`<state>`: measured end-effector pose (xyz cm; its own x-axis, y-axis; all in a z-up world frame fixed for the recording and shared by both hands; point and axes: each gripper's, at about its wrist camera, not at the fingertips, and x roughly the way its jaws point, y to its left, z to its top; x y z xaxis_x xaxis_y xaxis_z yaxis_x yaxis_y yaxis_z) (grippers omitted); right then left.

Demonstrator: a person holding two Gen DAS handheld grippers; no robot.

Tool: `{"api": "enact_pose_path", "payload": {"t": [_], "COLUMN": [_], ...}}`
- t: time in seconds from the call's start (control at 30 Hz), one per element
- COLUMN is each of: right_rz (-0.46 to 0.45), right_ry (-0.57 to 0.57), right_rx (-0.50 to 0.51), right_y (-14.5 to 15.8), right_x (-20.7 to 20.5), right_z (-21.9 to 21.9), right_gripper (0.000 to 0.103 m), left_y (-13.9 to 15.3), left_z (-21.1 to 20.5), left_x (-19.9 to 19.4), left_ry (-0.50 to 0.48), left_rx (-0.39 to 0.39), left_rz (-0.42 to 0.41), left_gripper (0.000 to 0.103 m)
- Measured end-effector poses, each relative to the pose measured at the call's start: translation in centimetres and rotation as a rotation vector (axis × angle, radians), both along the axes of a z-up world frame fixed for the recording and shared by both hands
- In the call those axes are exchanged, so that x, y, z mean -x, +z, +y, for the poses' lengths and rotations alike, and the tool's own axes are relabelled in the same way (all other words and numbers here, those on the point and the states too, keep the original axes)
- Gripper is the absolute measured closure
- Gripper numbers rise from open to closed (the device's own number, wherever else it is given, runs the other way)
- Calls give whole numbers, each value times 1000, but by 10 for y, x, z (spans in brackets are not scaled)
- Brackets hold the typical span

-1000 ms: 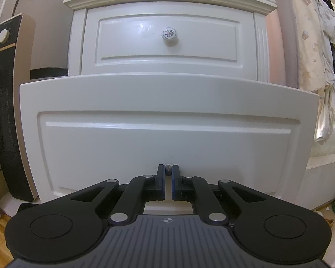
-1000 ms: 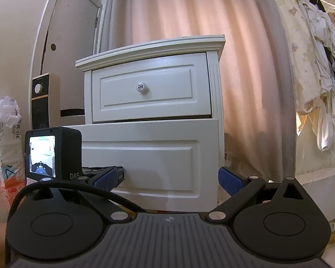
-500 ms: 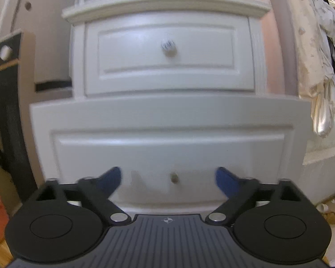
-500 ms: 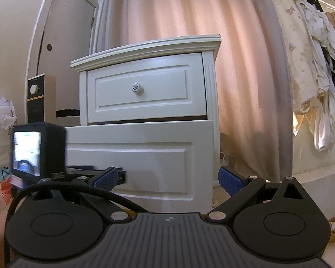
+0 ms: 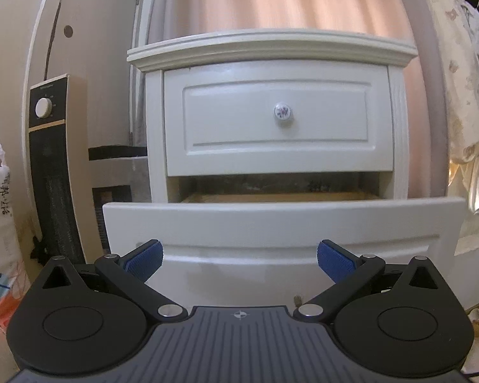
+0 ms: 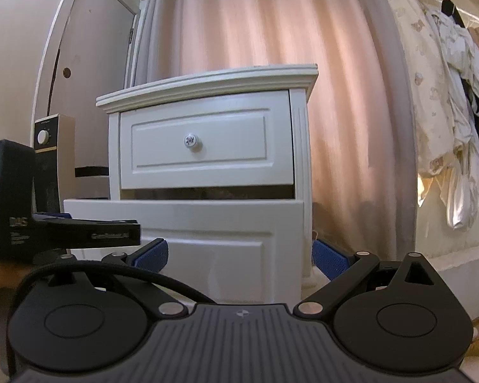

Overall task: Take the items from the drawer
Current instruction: 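Open the left gripper and back both tools away from the drawer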

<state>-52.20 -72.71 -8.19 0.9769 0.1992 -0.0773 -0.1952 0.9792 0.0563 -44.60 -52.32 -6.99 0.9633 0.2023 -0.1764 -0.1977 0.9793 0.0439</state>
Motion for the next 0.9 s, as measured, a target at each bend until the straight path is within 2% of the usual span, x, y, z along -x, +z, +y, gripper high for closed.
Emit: {"api": "enact_pose_path", "payload": {"t": [0.17, 0.4, 0.63, 0.9], "right_rz": [-31, -109, -151, -218], "right_ry": [-23, -77, -118, -171], "right_rx": [25, 35, 49, 72], "right_y": [16, 43, 57, 63], "right_x": [-6, 11, 48, 121], "right_z": [4, 6, 10, 13], "right_gripper": [0, 0, 0, 0], "left_y": [22, 42, 58, 63], "left_z": [26, 41, 42, 34], "left_x": [-22, -17, 26, 97], "left_ry": [-38, -66, -88, -112], "left_rx": [11, 14, -12, -26], "left_rz": [14, -46, -139, -239], "left_gripper": [0, 0, 0, 0]}}
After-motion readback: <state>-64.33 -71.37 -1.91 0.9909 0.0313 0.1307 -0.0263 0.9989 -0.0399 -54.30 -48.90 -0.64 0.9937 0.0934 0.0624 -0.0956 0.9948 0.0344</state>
